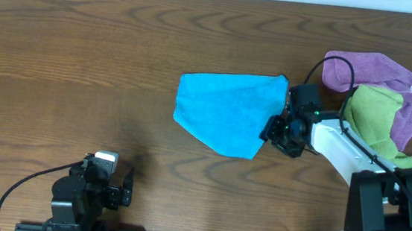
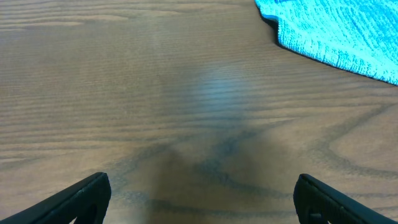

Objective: Fold the cloth

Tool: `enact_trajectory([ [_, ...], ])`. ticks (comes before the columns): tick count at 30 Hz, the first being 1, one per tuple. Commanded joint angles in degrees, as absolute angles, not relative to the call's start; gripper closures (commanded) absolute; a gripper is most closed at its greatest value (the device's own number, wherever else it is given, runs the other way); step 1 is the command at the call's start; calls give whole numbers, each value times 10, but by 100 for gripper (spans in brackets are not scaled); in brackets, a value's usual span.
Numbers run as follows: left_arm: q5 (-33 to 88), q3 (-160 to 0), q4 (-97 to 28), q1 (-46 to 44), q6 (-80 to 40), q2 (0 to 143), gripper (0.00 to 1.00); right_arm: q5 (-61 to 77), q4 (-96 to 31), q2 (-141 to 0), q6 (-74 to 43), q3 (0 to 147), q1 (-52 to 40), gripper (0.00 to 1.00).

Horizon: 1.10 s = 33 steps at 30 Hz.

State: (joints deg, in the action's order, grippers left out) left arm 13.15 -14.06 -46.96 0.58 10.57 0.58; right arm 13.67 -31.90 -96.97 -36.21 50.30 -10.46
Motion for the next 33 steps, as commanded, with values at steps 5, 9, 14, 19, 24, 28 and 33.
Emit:
enact_trajectory([
  [5,129,-132,-495,3,118,2,5,172,-233,-976,-377,454,-98,56],
  [9,100,-132,-495,3,118,2,5,169,-225,-976,-373,451,-98,92],
  [14,101,-132,-493,3,117,2,5,167,-237,-947,-345,460,-98,99],
  [19,166,-132,-476,3,90,2,5,148,-269,-853,-309,480,-98,99],
  [24,283,-132,-451,3,-37,2,5,148,-282,-795,-293,521,-119,99],
  [28,296,-132,-437,3,-106,2,5,148,-244,-826,-280,550,-161,96],
  [33,296,-132,-427,3,-142,2,5,189,-179,-957,-282,589,-227,86],
])
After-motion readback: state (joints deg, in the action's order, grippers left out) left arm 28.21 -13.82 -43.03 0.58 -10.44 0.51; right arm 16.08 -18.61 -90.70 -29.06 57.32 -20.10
